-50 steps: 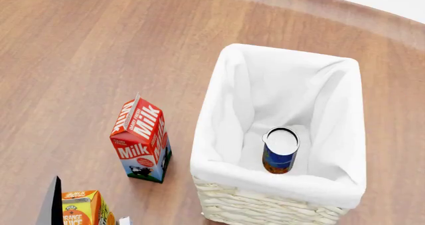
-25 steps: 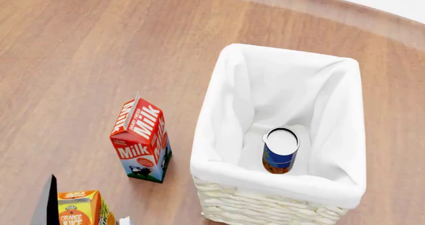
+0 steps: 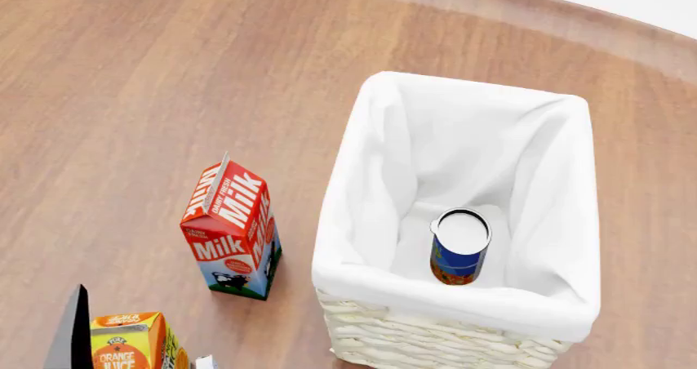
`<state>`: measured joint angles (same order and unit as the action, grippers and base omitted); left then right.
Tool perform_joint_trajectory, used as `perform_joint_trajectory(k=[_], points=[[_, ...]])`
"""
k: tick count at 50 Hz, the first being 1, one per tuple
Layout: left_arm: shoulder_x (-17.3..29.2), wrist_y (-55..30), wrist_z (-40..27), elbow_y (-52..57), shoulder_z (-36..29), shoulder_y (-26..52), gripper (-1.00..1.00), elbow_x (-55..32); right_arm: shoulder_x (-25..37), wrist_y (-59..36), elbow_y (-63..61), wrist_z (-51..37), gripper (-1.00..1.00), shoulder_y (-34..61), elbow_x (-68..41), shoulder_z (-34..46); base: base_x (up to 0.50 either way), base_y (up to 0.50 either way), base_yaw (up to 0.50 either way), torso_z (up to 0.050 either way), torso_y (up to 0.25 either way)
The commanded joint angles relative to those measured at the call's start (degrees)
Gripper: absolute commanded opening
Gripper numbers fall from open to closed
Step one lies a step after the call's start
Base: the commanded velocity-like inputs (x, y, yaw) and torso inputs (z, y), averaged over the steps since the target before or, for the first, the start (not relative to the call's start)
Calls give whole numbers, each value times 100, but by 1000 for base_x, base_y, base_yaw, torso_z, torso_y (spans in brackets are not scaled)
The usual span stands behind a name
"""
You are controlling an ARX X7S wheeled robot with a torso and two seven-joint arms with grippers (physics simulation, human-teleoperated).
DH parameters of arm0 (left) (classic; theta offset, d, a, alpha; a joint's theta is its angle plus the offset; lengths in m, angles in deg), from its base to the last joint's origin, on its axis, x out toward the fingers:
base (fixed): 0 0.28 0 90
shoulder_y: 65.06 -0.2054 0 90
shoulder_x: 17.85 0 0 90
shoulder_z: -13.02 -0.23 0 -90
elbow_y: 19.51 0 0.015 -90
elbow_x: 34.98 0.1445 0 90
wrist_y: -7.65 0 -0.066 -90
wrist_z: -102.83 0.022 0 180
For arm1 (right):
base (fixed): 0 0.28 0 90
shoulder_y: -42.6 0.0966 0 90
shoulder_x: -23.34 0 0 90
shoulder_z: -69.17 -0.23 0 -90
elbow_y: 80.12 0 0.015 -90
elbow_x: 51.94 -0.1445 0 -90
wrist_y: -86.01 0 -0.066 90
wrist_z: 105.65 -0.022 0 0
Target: Pick up the alphabet soup and the tomato sauce, and put them in the basket.
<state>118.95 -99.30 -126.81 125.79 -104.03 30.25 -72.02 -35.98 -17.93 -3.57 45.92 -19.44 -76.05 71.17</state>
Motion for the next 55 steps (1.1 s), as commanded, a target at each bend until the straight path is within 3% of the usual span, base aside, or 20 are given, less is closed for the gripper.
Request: perform_joint_trajectory(k=[1, 55], points=[[-123, 353, 251, -185, 99, 37, 100, 56, -186, 41, 20, 239, 100, 46, 3, -164, 0, 0, 0, 0, 0], [119, 349, 48, 10, 275, 126, 100, -275, -712, 242, 764, 623, 100, 94, 8, -213, 0, 0, 0, 0, 0]])
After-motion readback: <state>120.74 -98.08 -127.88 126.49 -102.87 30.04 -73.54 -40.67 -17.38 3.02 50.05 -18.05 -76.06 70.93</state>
